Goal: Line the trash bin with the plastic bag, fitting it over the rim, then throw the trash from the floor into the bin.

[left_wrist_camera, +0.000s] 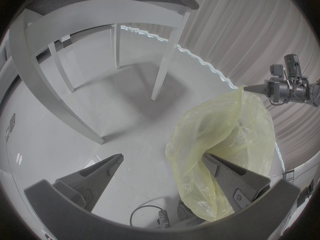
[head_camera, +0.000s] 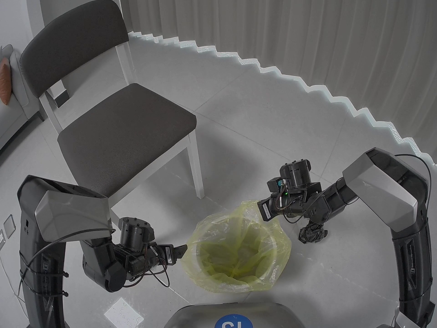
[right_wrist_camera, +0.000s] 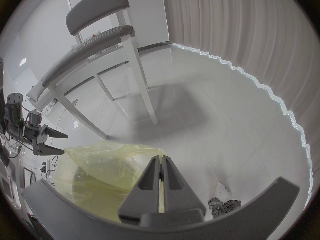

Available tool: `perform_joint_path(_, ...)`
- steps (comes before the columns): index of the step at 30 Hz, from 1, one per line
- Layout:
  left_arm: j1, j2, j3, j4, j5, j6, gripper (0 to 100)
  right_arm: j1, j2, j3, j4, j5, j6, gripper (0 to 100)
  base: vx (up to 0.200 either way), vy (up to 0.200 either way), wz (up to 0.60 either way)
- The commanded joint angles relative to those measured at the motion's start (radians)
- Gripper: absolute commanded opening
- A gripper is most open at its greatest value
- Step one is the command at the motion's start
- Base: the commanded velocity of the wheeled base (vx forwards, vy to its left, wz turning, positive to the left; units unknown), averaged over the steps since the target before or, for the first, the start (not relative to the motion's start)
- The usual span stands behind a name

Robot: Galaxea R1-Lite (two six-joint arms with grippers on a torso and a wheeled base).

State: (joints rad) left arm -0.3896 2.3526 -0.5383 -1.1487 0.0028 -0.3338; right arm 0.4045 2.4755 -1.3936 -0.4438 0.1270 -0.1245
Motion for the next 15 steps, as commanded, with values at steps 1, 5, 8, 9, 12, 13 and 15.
perform_joint_path(1, -0.002, -0.004, 0.003, 0.000, 0.000, -0.001, 100, -0.001, 0.003, 0.012, 0.001, 0.000, -0.004, 0, 0.000, 0.000, 0.00)
perform_joint_path(5, -0.003, -0.004, 0.003, 0.000, 0.000, -0.001, 100, -0.009, 0.005, 0.019, 0.004, 0.000, -0.009, 0, 0.000, 0.000, 0.00)
perform_joint_path(8, -0.003, -0.004, 0.000, 0.000, 0.000, 0.001, 100, -0.010, 0.011, 0.041, -0.003, 0.000, -0.012, 0, 0.000, 0.000, 0.00)
perform_joint_path(9, -0.003, -0.004, 0.000, 0.000, 0.002, 0.001, 100, -0.010, 0.011, 0.044, -0.003, 0.000, -0.014, 0, 0.000, 0.000, 0.00)
perform_joint_path(12, -0.005, -0.006, 0.000, 0.000, 0.000, 0.001, 100, -0.006, 0.011, 0.045, -0.003, 0.000, -0.014, 0, 0.000, 0.000, 0.00)
perform_joint_path(13, -0.005, -0.006, 0.000, 0.000, 0.000, 0.001, 100, -0.006, 0.011, 0.045, -0.003, 0.000, -0.012, 0, 0.000, 0.000, 0.00)
perform_joint_path(15, -0.006, -0.006, 0.001, -0.002, 0.000, 0.001, 100, 0.001, 0.013, 0.045, -0.001, 0.000, -0.014, 0, 0.000, 0.000, 0.00)
